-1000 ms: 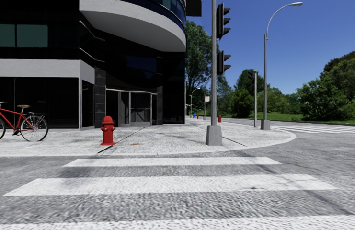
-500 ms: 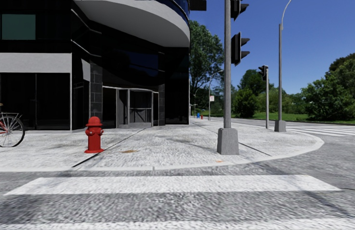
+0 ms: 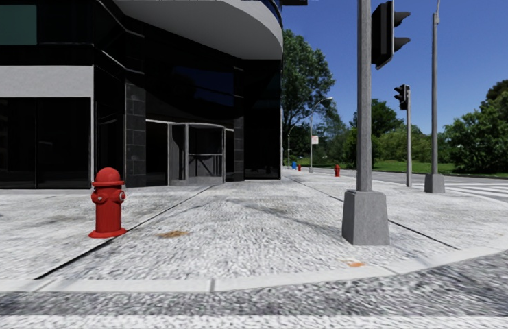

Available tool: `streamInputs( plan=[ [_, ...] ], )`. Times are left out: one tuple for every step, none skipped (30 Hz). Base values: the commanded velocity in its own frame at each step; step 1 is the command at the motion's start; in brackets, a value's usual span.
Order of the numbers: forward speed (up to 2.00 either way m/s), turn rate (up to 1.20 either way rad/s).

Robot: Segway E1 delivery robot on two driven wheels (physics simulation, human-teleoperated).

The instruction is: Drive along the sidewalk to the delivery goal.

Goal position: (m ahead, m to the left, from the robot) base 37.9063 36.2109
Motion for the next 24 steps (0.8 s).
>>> streamInputs(
  plan=[
    [2.0, 0.27],
    [2.0, 0.27],
    [2.0, 0.27],
    [2.0, 0.27],
    [2.0, 0.27],
    [1.99, 0.27],
    [1.95, 0.27],
    [1.95, 0.27],
    [1.92, 0.27],
    [1.88, 0.27],
    [1.81, 0.27],
    [1.81, 0.27],
    [1.77, 0.27],
    [1.71, 0.24],
    [1.67, 0.23],
    [1.65, 0.23],
    [1.65, 0.23],
    [1.64, 0.23],
    [1.64, 0.23],
    [1.63, 0.23],
    [1.63, 0.23],
    [1.63, 0.23],
    [1.63, 0.23],
    [1.63, 0.23]
  ],
)
